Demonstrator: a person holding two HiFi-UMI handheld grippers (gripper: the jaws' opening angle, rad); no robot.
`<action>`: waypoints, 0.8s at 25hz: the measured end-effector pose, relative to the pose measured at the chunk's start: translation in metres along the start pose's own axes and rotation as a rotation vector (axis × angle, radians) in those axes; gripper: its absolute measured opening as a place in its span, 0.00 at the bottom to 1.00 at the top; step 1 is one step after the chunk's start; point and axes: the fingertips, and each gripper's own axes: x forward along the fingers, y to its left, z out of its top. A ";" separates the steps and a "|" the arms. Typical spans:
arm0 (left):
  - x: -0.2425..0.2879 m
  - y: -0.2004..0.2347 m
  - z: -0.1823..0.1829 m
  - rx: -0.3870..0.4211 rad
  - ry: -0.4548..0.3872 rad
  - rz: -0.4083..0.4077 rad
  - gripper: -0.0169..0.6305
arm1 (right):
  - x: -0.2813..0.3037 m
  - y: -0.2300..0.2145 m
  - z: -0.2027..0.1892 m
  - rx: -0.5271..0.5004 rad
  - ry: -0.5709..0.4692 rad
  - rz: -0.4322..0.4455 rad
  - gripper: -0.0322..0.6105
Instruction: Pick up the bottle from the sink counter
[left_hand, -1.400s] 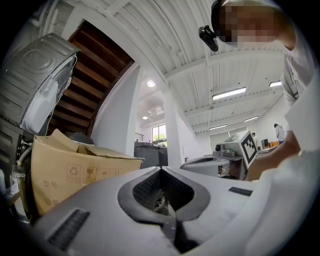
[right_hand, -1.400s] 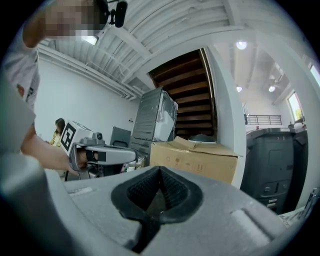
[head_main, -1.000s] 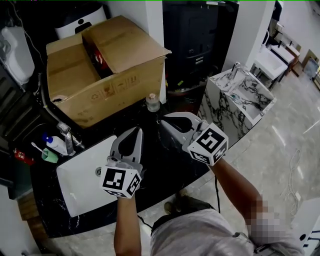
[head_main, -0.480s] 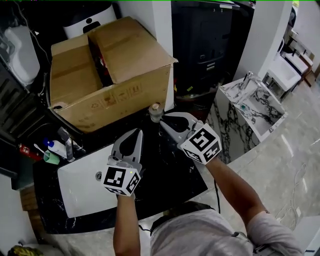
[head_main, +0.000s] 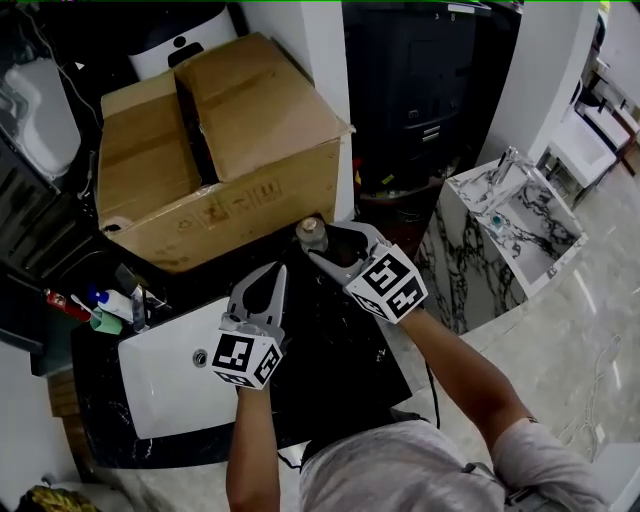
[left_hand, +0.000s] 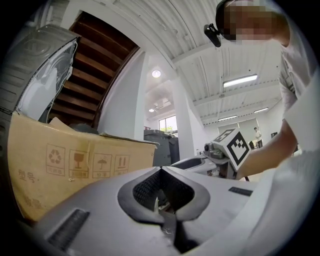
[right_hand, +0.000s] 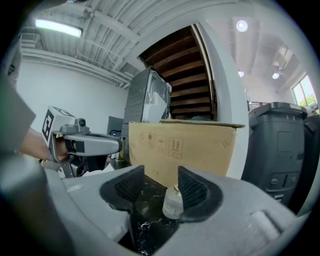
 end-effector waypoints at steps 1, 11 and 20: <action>0.003 0.002 -0.002 0.000 0.001 -0.005 0.03 | 0.005 0.000 -0.004 0.005 0.011 0.002 0.37; 0.026 0.026 -0.028 -0.012 0.029 -0.024 0.03 | 0.050 -0.017 -0.043 0.034 0.117 -0.009 0.53; 0.037 0.040 -0.045 -0.032 0.046 -0.027 0.03 | 0.085 -0.040 -0.082 0.069 0.212 -0.021 0.59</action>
